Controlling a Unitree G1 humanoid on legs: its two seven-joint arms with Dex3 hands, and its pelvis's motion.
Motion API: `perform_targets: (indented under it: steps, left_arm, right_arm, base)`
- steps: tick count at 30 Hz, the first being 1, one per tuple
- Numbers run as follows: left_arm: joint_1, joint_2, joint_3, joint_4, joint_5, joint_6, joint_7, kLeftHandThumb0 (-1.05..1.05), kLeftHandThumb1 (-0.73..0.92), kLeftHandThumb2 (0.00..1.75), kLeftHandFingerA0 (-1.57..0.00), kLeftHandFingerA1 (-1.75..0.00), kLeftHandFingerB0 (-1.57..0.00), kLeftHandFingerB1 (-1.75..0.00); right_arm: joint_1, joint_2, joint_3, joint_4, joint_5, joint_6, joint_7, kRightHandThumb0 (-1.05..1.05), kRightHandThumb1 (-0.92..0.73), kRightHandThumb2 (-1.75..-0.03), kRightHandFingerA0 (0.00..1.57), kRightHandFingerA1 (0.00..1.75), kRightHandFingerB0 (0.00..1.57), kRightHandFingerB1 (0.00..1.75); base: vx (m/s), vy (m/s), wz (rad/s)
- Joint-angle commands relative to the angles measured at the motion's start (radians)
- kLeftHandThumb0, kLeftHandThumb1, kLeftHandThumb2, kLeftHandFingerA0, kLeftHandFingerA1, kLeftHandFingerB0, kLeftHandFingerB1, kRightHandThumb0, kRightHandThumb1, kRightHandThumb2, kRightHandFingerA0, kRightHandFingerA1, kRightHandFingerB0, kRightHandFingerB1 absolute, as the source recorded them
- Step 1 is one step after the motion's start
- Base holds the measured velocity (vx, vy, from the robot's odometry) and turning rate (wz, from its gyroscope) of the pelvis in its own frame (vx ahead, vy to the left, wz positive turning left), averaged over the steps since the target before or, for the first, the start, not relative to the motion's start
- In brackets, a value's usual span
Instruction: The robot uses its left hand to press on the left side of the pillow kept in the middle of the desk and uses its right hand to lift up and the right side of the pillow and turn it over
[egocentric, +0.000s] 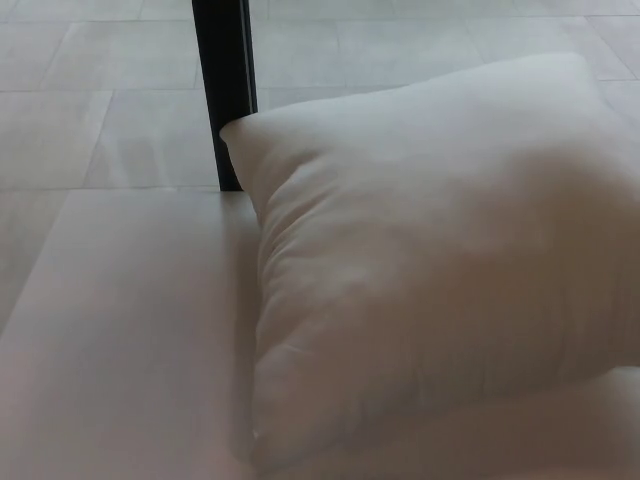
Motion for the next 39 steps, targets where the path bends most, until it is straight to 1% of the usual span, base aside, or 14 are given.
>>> perform_targets:
  steps: [1, 4, 5, 7, 10, 18, 19, 21, 22, 25, 28, 33, 34, 39]
  left_arm:
    - [-0.079, 0.003, 0.140, -0.031, -0.176, -0.037, -0.180, -0.77, 0.65, 0.61, -0.72, -0.44, -0.55, -0.40]
    - [-0.166, 0.005, 0.227, -0.083, -0.252, -0.046, -0.217, -0.78, 0.71, 0.62, -0.75, -0.44, -0.57, -0.40]
    - [-0.192, 0.009, 0.237, -0.114, -0.261, -0.034, -0.222, -0.80, 0.72, 0.63, -0.72, -0.42, -0.57, -0.39]
    - [-0.284, 0.025, 0.256, -0.213, -0.278, -0.017, -0.176, -0.97, 0.56, 1.00, -0.71, -0.53, -0.63, -0.49]
    - [-0.374, 0.042, 0.282, -0.248, -0.284, 0.018, -0.129, -1.05, 0.74, 0.66, -0.81, -0.69, -0.68, -0.68]
    - [-0.651, 0.115, 0.243, -0.584, -0.250, 0.272, 0.019, -1.05, 0.69, 0.75, -0.75, -1.20, -0.61, -1.25]
    - [-0.645, 0.098, 0.223, -0.721, -0.252, 0.334, 0.038, -1.05, 0.75, 0.72, -0.50, -1.19, -0.36, -1.17]
    - [-0.646, 0.074, 0.223, -0.833, -0.271, 0.403, 0.064, -1.05, 0.78, 0.68, -0.47, -1.08, -0.28, -0.99]
    - [-0.622, 0.061, 0.204, -0.927, -0.281, 0.439, 0.055, -0.97, 0.63, 1.13, -0.42, -0.85, -0.24, -0.72]
    - [-0.613, -0.009, 0.147, -1.128, -0.317, 0.548, 0.088, -0.80, 0.91, 0.69, -0.25, -0.56, -0.08, -0.34]
    - [-0.609, -0.061, 0.106, -1.171, -0.326, 0.552, 0.078, -0.78, 0.91, 0.69, -0.25, -0.52, -0.06, -0.27]
    - [-0.611, -0.133, -0.003, -1.188, -0.288, 0.576, 0.042, -0.37, 0.52, 1.11, -0.05, -0.51, 0.00, -0.50]
    - [-0.593, -0.153, -0.055, -1.181, -0.278, 0.569, -0.001, -0.77, 0.91, 0.68, -0.25, -0.46, -0.08, -0.25]
    - [-0.562, -0.251, -0.145, -1.203, -0.240, 0.595, 0.022, -0.77, 0.90, 0.67, -0.33, -0.51, -0.16, -0.33]
  right_arm:
    - [-0.065, -0.079, -0.125, -0.023, 0.175, 0.105, 0.140, -1.04, -0.68, -1.13, 0.49, 0.93, 0.05, 0.43]
    - [-0.130, -0.087, -0.247, -0.089, 0.291, 0.111, 0.190, -0.99, -0.92, -0.74, 0.18, 0.49, 0.08, 0.42]
    - [-0.160, -0.102, -0.273, -0.098, 0.313, 0.123, 0.213, -0.96, -0.73, -1.16, 0.12, 0.54, 0.05, 0.48]
    - [-0.279, -0.145, -0.317, -0.132, 0.351, 0.168, 0.179, -1.04, -0.91, -0.68, 0.32, 0.53, 0.17, 0.45]
    - [-0.346, -0.173, -0.327, -0.188, 0.353, 0.205, 0.195, -1.00, -0.67, -1.13, 0.30, 0.57, 0.13, 0.52]
    - [-0.696, -0.198, -0.174, -0.459, 0.318, 0.319, 0.180, -1.05, -0.91, -0.68, 0.77, 0.73, 0.44, 0.69]
    - [-0.727, -0.185, -0.143, -0.517, 0.319, 0.349, 0.178, -1.03, -0.69, -1.14, 0.76, 0.77, 0.47, 0.72]
    - [-0.747, -0.172, -0.111, -0.567, 0.302, 0.369, 0.168, -1.05, -0.91, -0.69, 0.71, 0.76, 0.48, 0.75]
    - [-0.774, -0.156, -0.082, -0.606, 0.292, 0.392, 0.144, -1.05, -0.64, -1.14, 0.61, 0.72, 0.42, 0.69]
    - [-0.822, -0.101, -0.007, -0.697, 0.280, 0.442, 0.125, -1.03, -0.92, -0.71, 0.32, 0.46, 0.19, 0.33]
    - [-0.846, -0.079, 0.034, -0.716, 0.280, 0.473, 0.147, -0.95, -0.76, -1.18, 0.21, 0.52, 0.06, 0.35]
    - [-0.863, -0.036, 0.098, -0.767, 0.302, 0.547, 0.188, -1.05, -0.91, -0.78, 0.26, 0.43, 0.09, 0.23]
    - [-0.851, -0.016, 0.128, -0.789, 0.293, 0.555, 0.194, -0.98, -0.74, -1.17, 0.23, 0.52, 0.08, 0.34]
    - [-0.822, 0.031, 0.237, -0.832, 0.236, 0.577, 0.199, -1.01, -0.92, -0.75, 0.32, 0.43, 0.16, 0.27]
  base:
    - [0.00, 0.000, 0.00]
    - [0.00, 0.000, 0.00]
    - [0.00, 0.000, 0.00]
    - [0.00, 0.000, 0.00]
    - [0.00, 0.000, 0.00]
    - [0.00, 0.000, 0.00]
    - [0.00, 0.000, 0.00]
    - [0.00, 0.000, 0.00]
    - [0.00, 0.000, 0.00]
    - [0.00, 0.000, 0.00]
    - [0.00, 0.000, 0.00]
    - [0.00, 0.000, 0.00]
    - [0.00, 0.000, 0.00]
    - [0.00, 0.000, 0.00]
